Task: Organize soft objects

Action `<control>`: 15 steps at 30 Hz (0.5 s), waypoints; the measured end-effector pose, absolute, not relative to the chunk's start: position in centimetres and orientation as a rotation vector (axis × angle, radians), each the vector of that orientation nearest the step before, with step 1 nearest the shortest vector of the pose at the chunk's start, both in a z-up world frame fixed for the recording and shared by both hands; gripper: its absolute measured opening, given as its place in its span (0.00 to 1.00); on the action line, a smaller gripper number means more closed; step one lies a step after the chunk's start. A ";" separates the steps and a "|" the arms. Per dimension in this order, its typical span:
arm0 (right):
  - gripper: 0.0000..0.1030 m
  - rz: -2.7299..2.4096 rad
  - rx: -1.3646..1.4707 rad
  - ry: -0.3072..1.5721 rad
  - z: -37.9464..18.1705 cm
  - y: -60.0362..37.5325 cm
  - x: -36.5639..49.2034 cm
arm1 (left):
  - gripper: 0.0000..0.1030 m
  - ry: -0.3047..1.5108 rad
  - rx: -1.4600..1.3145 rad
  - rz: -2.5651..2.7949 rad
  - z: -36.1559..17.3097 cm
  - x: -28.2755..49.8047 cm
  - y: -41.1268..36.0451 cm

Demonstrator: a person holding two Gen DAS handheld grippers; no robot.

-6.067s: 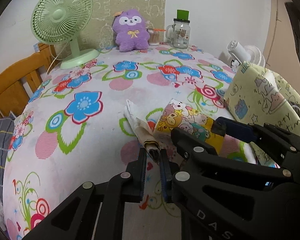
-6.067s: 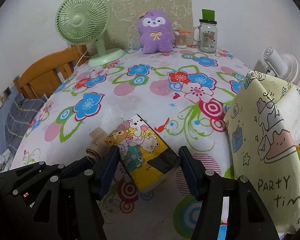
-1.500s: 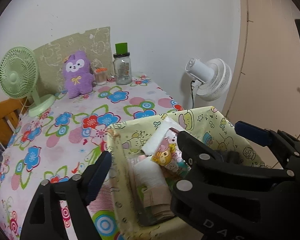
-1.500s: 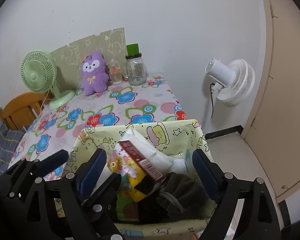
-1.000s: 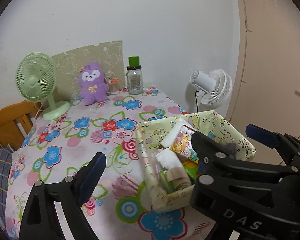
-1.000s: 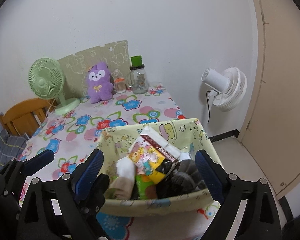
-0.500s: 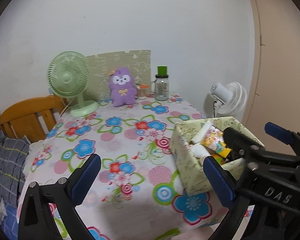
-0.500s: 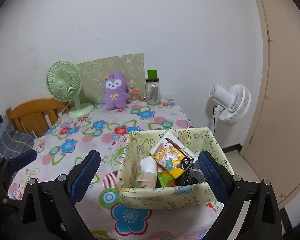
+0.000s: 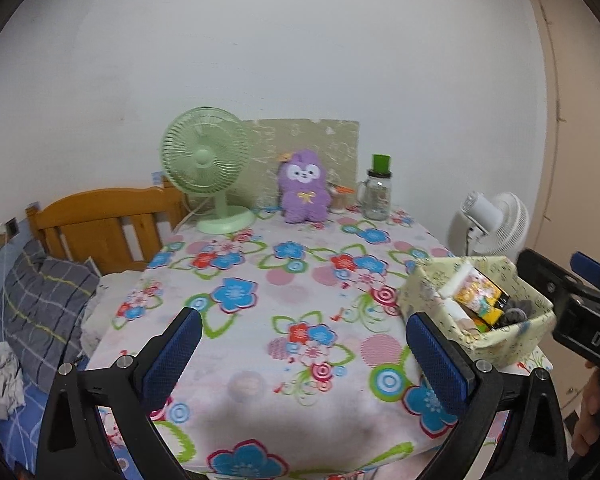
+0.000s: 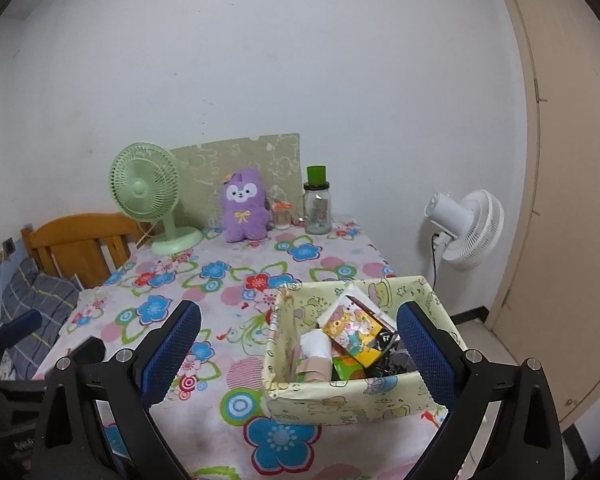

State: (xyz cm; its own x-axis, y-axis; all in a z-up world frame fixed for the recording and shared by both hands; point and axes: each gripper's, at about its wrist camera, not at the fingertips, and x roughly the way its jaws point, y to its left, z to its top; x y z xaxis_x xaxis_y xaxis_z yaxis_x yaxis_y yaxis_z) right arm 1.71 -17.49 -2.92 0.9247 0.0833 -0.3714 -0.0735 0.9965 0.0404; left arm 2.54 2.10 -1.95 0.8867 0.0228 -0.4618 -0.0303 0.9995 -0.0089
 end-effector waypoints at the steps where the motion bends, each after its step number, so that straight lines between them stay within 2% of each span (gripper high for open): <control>1: 0.97 0.083 0.026 0.383 -2.9 -17.4 1.6 | 1.00 0.478 -0.023 0.037 -1.9 2.4 2.3; 15: 1.00 0.103 0.010 0.364 -2.8 -16.5 0.8 | 1.00 0.455 -0.050 0.043 -1.6 2.0 3.5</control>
